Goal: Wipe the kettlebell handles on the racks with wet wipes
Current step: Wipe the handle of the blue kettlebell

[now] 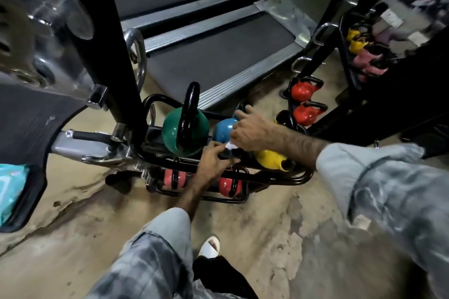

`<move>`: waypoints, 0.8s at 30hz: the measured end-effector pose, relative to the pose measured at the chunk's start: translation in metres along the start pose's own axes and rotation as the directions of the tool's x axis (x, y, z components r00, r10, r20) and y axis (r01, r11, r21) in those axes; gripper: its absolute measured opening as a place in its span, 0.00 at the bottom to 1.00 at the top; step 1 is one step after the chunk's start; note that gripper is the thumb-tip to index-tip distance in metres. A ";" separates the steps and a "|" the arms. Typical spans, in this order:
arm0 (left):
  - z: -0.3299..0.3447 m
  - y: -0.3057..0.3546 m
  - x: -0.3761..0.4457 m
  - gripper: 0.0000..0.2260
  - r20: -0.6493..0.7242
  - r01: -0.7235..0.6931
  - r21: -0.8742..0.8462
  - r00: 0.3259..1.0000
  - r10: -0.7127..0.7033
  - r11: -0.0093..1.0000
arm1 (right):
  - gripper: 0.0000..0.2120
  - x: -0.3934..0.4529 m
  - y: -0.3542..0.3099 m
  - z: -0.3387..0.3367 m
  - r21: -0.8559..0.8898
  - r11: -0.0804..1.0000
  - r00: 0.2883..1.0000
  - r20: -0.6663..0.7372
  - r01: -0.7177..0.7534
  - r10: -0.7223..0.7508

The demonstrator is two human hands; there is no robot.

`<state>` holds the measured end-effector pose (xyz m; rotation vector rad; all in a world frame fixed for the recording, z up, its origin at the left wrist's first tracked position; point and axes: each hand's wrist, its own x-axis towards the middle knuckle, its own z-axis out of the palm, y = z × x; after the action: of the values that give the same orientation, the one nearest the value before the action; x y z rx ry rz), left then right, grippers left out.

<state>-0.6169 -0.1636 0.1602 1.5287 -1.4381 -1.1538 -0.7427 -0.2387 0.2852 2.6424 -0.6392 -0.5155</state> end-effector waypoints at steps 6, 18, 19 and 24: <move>0.000 0.000 -0.002 0.21 0.019 -0.010 0.011 1.000 0.009 1.000 | 0.10 -0.010 0.000 0.004 0.094 0.976 0.980 -0.049 0.198 -0.194; -0.001 0.006 -0.006 0.22 0.004 0.019 -0.028 1.000 -0.019 0.999 | 0.16 -0.025 0.017 0.022 0.354 0.934 0.990 -0.143 0.056 -0.005; -0.001 0.007 -0.006 0.23 0.000 0.022 -0.030 1.000 -0.022 0.999 | 0.17 -0.023 0.022 0.024 0.385 0.923 0.984 -0.166 0.004 0.065; -0.004 0.011 -0.008 0.22 0.011 0.019 0.000 1.000 -0.019 1.000 | 0.06 -0.034 -0.009 0.026 0.367 0.923 0.964 -0.265 0.112 -0.012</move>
<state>-0.6170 -0.1568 0.1725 1.5407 -1.4337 -1.1756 -0.7788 -0.2220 0.2673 3.0305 -0.6244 -0.0562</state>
